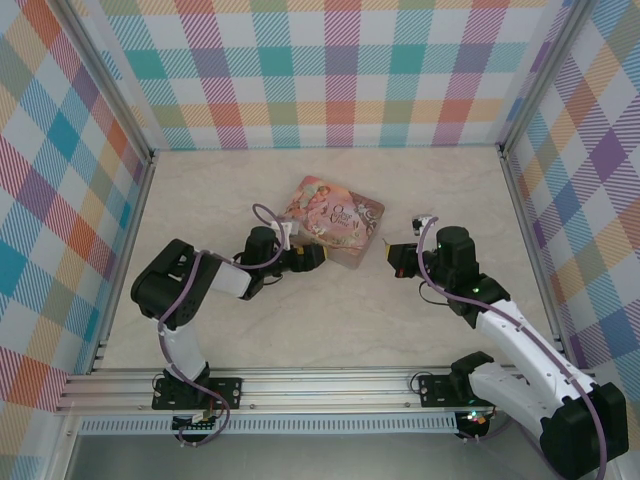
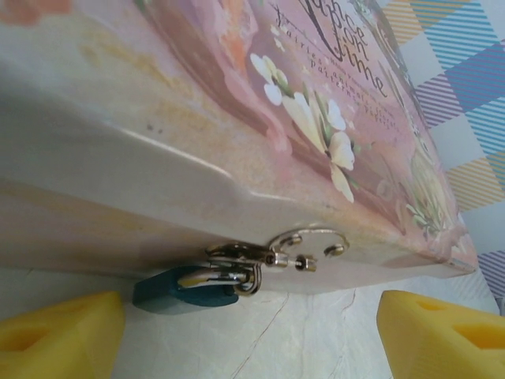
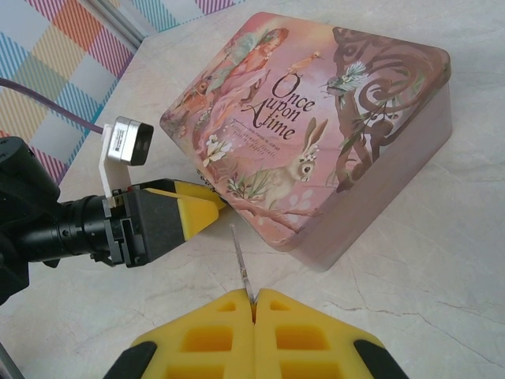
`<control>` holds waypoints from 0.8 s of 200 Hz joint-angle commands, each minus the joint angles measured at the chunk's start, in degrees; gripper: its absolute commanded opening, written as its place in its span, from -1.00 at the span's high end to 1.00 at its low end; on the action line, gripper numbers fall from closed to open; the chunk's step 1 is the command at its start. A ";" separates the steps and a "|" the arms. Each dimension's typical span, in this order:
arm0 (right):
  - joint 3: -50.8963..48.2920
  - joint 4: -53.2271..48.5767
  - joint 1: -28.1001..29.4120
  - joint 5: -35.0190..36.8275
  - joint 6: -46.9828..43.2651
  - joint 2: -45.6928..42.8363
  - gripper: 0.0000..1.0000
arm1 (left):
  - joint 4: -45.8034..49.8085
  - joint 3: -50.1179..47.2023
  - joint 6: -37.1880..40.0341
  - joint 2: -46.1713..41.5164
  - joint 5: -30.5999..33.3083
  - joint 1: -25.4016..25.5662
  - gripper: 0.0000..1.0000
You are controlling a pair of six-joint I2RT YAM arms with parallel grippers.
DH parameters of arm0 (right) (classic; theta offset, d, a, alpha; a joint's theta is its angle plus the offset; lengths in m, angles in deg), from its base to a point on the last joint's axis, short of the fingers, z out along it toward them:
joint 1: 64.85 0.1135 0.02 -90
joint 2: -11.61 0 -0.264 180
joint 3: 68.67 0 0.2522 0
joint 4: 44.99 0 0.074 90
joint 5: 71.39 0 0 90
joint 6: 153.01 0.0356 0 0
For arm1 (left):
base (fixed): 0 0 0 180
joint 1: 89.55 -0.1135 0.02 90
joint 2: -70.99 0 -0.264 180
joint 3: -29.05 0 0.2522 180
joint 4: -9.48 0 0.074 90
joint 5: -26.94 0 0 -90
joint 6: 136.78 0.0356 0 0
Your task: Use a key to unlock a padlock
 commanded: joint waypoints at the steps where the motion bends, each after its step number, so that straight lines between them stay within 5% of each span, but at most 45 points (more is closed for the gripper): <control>1: -0.16 0.88 -0.39 -0.82 -0.25 -0.23 0.88 | -1.94 1.32 -0.59 1.96 -1.68 0.24 -0.67; 160: -0.45 1.15 -0.39 -1.07 -0.44 -0.63 0.87 | -3.01 0.50 7.14 1.05 6.87 0.98 -0.69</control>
